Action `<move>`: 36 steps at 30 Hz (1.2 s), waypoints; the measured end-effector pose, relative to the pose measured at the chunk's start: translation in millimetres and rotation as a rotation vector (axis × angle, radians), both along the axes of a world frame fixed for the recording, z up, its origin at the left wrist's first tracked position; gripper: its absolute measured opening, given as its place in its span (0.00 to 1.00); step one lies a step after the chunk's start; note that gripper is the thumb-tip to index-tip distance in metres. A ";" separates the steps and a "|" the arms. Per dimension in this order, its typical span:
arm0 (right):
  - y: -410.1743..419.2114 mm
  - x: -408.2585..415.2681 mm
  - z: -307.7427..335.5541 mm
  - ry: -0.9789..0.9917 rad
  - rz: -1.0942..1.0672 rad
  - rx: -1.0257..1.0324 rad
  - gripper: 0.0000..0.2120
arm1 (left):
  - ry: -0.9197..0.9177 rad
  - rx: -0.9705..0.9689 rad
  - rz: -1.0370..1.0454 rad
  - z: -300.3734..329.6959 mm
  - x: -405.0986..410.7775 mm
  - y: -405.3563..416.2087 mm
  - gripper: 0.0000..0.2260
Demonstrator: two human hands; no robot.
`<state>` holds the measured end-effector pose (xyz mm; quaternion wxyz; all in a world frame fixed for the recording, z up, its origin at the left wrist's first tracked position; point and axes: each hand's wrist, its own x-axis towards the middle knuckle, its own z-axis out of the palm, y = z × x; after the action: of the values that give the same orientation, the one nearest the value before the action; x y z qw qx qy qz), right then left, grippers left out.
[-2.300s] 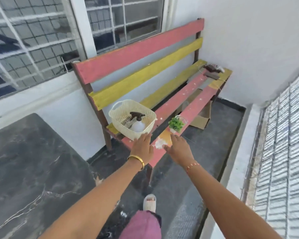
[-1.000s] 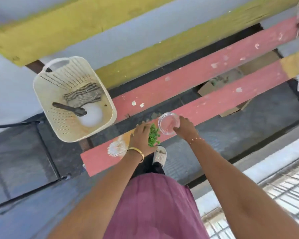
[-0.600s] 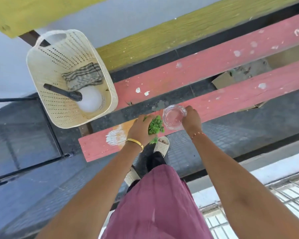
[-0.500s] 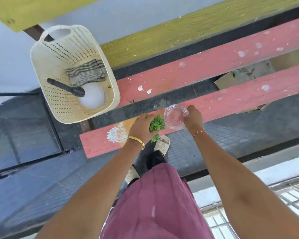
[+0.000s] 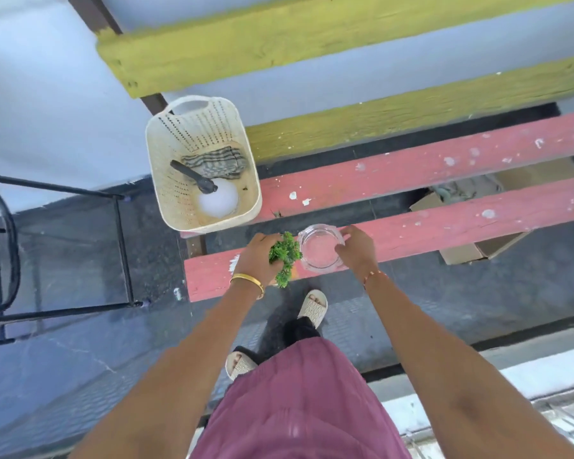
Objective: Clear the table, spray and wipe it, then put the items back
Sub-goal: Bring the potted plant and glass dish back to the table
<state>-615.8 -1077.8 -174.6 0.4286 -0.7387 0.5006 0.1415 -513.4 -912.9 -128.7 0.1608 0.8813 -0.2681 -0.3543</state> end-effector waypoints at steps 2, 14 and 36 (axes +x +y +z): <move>18.3 7.0 16.4 -0.031 0.007 -0.016 0.17 | -0.025 -0.020 0.026 14.9 6.4 17.6 0.22; 167.7 58.8 96.0 -0.148 0.233 -0.085 0.10 | -0.153 -0.145 0.253 96.2 39.8 180.1 0.21; 439.9 255.7 214.3 -0.530 0.416 0.102 0.12 | -0.560 -0.325 0.836 222.9 147.9 470.6 0.20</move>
<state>-360.1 -637.9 39.7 0.5422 -0.8136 0.2027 0.0540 -365.6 -442.3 94.3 0.3451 0.9376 0.0222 0.0351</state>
